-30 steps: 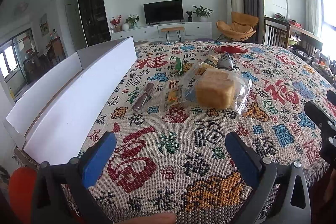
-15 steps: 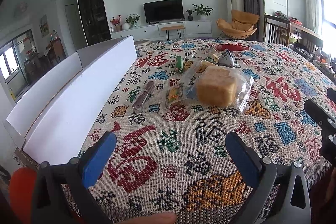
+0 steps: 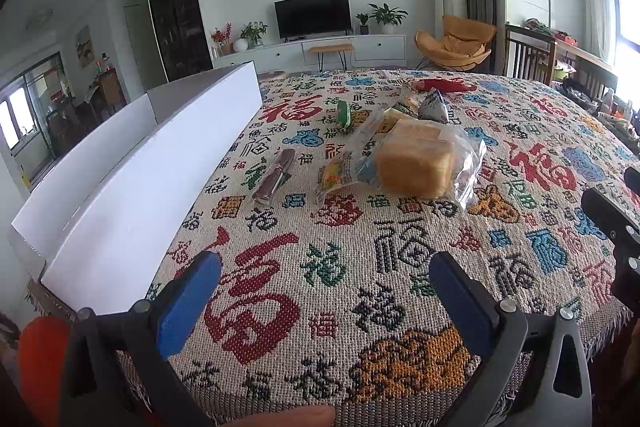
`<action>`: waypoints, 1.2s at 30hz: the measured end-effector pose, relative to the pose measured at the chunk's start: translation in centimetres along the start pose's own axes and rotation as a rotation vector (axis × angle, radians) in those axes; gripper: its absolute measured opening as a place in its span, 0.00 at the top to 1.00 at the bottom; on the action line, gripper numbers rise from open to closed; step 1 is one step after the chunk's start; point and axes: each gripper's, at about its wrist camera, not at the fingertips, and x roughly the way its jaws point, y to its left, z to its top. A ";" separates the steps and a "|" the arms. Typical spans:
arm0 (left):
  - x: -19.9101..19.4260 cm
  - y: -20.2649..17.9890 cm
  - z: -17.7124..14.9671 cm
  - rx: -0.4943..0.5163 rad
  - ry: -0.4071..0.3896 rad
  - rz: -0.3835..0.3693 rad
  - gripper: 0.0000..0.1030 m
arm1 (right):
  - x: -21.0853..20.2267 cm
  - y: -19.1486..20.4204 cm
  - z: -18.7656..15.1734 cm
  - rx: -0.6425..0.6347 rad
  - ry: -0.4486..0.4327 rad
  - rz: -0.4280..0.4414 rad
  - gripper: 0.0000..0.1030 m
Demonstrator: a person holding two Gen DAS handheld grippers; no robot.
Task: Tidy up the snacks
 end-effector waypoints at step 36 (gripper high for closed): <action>0.4 0.3 -0.4 -0.003 0.017 0.006 0.00 | 0.2 0.0 -0.1 0.000 0.003 0.002 0.12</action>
